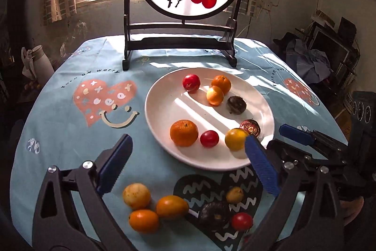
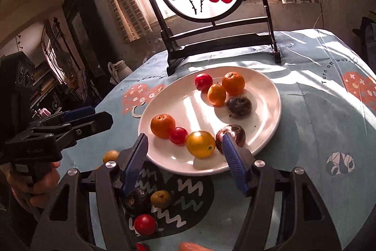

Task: Organize fruits
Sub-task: 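Set both held fruits on the white plate and open both tools, then grasp a small yellow-green fruit with the right tool while the left tool grasps a red tomato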

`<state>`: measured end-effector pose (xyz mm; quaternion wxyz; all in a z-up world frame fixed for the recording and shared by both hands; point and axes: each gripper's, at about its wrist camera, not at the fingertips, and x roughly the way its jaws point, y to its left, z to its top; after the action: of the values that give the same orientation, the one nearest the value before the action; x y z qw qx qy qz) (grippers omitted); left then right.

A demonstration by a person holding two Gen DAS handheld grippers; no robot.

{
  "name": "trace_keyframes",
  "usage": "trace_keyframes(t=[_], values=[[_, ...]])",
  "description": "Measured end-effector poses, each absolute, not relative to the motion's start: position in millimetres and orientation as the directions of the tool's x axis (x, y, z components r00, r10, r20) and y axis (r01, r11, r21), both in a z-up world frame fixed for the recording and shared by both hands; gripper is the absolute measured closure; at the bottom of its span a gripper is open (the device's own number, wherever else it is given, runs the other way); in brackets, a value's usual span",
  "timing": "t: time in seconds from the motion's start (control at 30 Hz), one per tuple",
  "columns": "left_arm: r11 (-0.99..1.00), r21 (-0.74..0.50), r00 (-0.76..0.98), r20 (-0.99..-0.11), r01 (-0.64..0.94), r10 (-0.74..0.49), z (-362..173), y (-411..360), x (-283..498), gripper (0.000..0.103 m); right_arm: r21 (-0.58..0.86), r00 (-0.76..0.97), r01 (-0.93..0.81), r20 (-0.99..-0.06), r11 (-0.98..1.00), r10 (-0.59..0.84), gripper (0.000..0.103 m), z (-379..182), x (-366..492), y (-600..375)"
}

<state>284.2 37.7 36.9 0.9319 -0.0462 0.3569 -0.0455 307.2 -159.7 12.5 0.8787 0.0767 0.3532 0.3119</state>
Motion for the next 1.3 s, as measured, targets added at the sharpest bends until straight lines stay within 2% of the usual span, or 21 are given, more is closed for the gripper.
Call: trace_keyframes(t=[0.17,0.3,0.47,0.57,0.63,0.73,0.8,1.0,1.27,1.3], values=[[0.988,-0.144,0.759,-0.638,0.051,-0.132,7,43,229,0.005,0.313,0.415,-0.597,-0.668,0.739,0.618,0.037,-10,271,-150],[0.991,-0.113,0.733,-0.669,0.066,-0.125,-15,40,209,0.005,0.17,0.397,-0.697,-0.718,0.697,0.572,0.037,-16,237,-150],[0.993,-0.114,0.738,-0.667,0.034,-0.102,-18,45,205,0.005,0.198,0.307,-0.747,-0.744,0.635,0.593,0.038,-20,221,-150],[0.986,-0.163,0.733,-0.669,0.021,-0.126,-19,53,206,0.005,0.166,0.286,-0.759,-0.784,0.63,0.551,0.044,-28,217,-145],[0.977,-0.212,0.719,-0.673,0.035,-0.172,-19,57,208,0.005,0.157,0.281,-0.77,-0.786,0.618,0.55,0.048,-27,215,-144],[0.967,-0.253,0.715,-0.67,0.034,-0.2,-20,60,208,0.005,0.123,0.29,-0.787,-0.79,0.604,0.54,0.048,-25,209,-145],[0.972,-0.234,0.722,-0.668,0.026,-0.181,-19,59,206,0.005,0.121,0.29,-0.795,-0.785,0.595,0.547,0.049,-23,206,-146],[0.979,-0.197,0.731,-0.662,0.044,-0.166,-17,51,204,0.005,0.101,0.287,-0.8,-0.801,0.591,0.525,0.059,-27,204,-146],[0.986,-0.144,0.734,-0.661,0.082,-0.157,-16,40,201,0.005,0.078,0.286,-0.804,-0.818,0.589,0.499,0.061,-36,202,-141],[0.987,-0.136,0.733,-0.662,0.084,-0.154,-17,38,201,0.005,0.077,0.286,-0.805,-0.819,0.589,0.497,0.067,-37,202,-140]])
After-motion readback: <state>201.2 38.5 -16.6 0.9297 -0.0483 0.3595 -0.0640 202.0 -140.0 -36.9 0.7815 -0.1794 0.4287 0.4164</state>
